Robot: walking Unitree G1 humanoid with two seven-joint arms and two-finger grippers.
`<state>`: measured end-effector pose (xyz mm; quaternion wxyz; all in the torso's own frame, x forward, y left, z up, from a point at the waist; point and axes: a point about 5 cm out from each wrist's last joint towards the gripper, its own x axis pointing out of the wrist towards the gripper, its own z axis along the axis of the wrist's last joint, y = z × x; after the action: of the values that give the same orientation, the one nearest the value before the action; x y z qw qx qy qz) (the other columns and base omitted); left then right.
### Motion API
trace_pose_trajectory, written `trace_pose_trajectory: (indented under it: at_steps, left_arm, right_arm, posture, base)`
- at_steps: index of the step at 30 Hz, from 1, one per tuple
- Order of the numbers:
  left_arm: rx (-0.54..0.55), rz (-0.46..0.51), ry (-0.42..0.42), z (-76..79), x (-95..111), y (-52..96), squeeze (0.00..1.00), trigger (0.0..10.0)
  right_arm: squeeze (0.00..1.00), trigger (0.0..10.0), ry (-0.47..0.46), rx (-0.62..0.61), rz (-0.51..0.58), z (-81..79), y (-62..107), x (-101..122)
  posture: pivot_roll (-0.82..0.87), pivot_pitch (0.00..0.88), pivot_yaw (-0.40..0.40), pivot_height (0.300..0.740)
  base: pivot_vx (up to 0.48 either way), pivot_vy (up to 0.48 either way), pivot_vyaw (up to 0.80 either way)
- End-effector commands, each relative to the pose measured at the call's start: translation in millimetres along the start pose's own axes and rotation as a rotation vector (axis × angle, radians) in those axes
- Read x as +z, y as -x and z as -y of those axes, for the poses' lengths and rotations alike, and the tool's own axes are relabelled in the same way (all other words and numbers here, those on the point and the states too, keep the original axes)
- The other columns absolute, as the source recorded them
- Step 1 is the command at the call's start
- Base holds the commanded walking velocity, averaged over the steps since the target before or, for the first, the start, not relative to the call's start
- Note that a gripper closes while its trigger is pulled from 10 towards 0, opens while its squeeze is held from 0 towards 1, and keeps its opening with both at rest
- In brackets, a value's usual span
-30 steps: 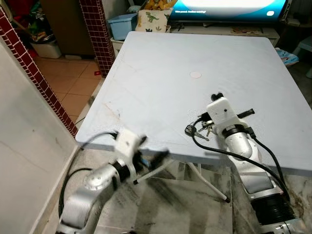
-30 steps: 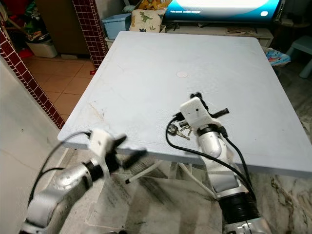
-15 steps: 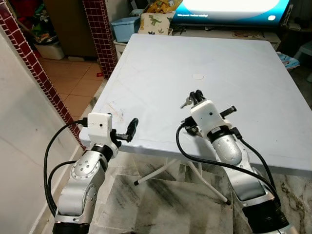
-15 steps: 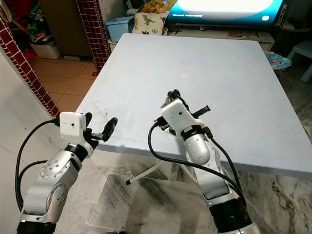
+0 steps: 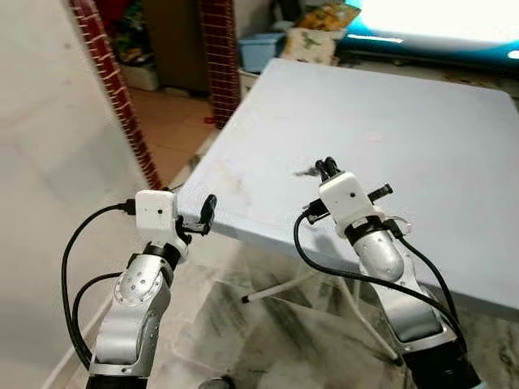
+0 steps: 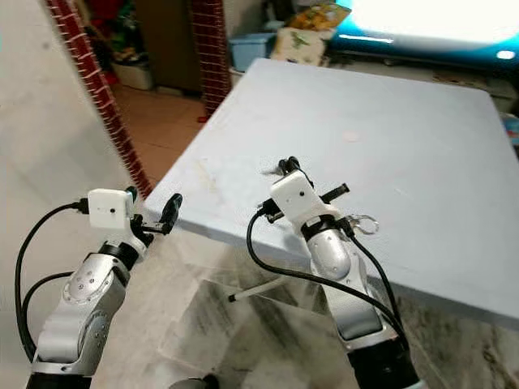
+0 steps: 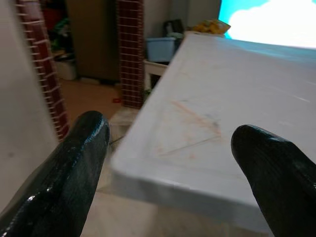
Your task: Hang keys on a hook
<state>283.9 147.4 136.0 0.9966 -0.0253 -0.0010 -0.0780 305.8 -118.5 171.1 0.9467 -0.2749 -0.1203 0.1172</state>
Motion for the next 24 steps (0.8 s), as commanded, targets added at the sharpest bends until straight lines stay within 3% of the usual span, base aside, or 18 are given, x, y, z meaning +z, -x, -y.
trace_pose_trajectory:
  at_steps: [1,6,24]
  left_arm:
    - [0.031,0.002,-0.029,-5.0,0.6,1.9,0.0,10.0]
    - [0.09,0.001,-0.046,-7.6,-0.9,1.2,0.0,10.0]
    - [0.104,-0.018,-0.043,-1.5,-3.2,-2.5,0.0,10.0]
  right_arm:
    - [0.0,10.0,-0.007,0.0,0.014,2.8,-1.0,4.7]
    - [0.0,10.0,-0.028,0.003,0.008,2.4,-1.5,4.3]
    - [0.0,10.0,-0.044,0.016,0.01,0.9,-3.3,5.9]
  posture:
    - [-0.01,0.066,0.042,0.74]
    - [-0.01,0.065,0.044,0.74]
    - [-0.01,0.059,0.041,0.74]
  base:
    - [0.0,0.0,0.77]
    - [0.0,0.0,0.78]
    - [0.0,0.0,0.78]
